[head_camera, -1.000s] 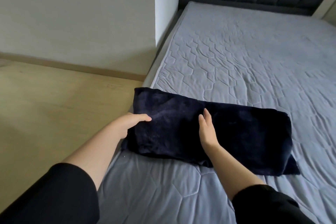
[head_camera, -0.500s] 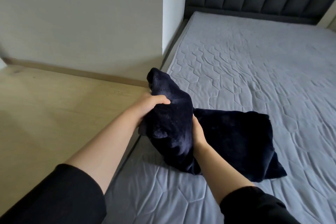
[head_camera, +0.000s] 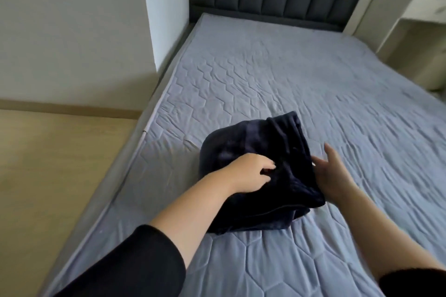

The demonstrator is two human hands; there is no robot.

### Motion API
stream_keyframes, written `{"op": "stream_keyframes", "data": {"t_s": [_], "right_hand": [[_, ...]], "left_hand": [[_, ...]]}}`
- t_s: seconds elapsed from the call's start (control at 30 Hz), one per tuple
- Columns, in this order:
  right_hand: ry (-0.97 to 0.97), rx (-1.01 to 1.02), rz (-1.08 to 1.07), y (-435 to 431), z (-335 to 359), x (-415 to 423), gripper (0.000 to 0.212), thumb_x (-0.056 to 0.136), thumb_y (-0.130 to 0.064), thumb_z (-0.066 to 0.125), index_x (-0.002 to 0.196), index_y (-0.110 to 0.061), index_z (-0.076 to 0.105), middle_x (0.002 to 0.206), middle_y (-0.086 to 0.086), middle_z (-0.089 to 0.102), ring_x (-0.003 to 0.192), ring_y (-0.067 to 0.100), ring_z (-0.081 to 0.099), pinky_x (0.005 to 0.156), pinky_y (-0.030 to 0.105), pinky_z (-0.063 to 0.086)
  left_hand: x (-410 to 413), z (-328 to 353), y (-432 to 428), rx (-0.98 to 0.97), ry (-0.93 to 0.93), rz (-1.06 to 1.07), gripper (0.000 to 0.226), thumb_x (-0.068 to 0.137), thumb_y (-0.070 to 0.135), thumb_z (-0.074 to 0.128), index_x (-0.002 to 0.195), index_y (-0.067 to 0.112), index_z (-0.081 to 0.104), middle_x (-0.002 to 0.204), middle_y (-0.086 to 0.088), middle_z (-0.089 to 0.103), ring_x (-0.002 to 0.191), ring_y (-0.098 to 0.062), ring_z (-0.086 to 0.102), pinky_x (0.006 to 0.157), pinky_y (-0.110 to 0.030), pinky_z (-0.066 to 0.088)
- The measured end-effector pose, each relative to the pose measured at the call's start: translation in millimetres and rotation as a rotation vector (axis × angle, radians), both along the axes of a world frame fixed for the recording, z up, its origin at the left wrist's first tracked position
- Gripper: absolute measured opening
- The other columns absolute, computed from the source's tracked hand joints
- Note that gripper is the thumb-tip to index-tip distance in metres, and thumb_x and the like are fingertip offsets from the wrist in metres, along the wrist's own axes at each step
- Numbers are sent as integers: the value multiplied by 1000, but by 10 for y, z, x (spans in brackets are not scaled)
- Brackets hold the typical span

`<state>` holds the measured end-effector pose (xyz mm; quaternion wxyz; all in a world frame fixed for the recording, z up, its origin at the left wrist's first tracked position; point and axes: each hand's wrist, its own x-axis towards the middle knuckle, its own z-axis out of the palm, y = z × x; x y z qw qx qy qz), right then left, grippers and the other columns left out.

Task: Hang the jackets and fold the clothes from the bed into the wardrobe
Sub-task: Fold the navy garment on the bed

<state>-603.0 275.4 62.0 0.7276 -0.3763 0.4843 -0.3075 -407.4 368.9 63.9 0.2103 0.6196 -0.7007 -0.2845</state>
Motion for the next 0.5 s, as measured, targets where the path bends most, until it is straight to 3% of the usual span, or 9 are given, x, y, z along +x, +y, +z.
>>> {"op": "stream_keyframes", "data": {"t_s": [0.07,0.13,0.2,0.27,0.33,0.37,0.43,0.5], "right_hand": [[54,17,80,-52,-6,-12,46,93,-53,44,109,-13,60,83,7,73,72,21,71,69,36,50],[180,-136,182,-48,-70,35,34,91,-30,61,120,-13,57,98,7,73,84,18,70,71,31,55],[360,-297,161,-39,-139,110,43,84,-7,69,124,-8,53,103,12,69,87,21,68,72,30,55],[358,-263,144,-8,-190,155,34,84,1,65,117,-4,57,92,13,69,78,22,65,66,29,54],[315,-174,144,-1,-257,178,24,87,1,62,111,-3,61,82,12,69,70,22,64,58,27,53],[316,-152,139,5,-275,188,21,89,0,61,109,-3,62,82,12,69,70,22,64,57,25,52],[372,-176,146,1,-286,191,15,91,-4,59,106,-3,63,77,11,67,65,18,63,49,18,48],[456,-200,170,-34,-274,171,14,92,-2,55,103,-5,63,72,9,66,59,16,61,41,13,44]], "left_hand": [[-99,-118,-16,-92,-105,-80,38,92,9,52,129,7,58,140,-2,51,122,-22,44,110,-28,30],[-148,-147,-12,-207,-152,-110,35,90,7,53,123,3,61,133,-5,56,117,-25,44,107,-31,32],[-110,-147,10,-361,-129,-33,32,88,9,58,119,3,65,128,-7,60,118,-24,46,105,-28,33],[27,-114,50,-477,93,204,26,92,11,57,114,5,68,121,-3,64,119,-16,50,104,-22,36],[198,-56,100,-421,365,423,28,98,12,47,118,13,67,119,7,60,121,-6,49,104,-12,33],[267,-51,103,-383,395,449,31,99,12,43,122,15,64,123,7,58,124,-5,46,104,-7,29],[331,-120,85,-353,149,332,35,99,14,45,132,13,56,142,0,47,137,-12,32,111,-12,18],[275,-240,84,-326,-268,158,51,98,33,46,144,13,39,157,-3,23,146,-17,10,118,-30,8]]}}
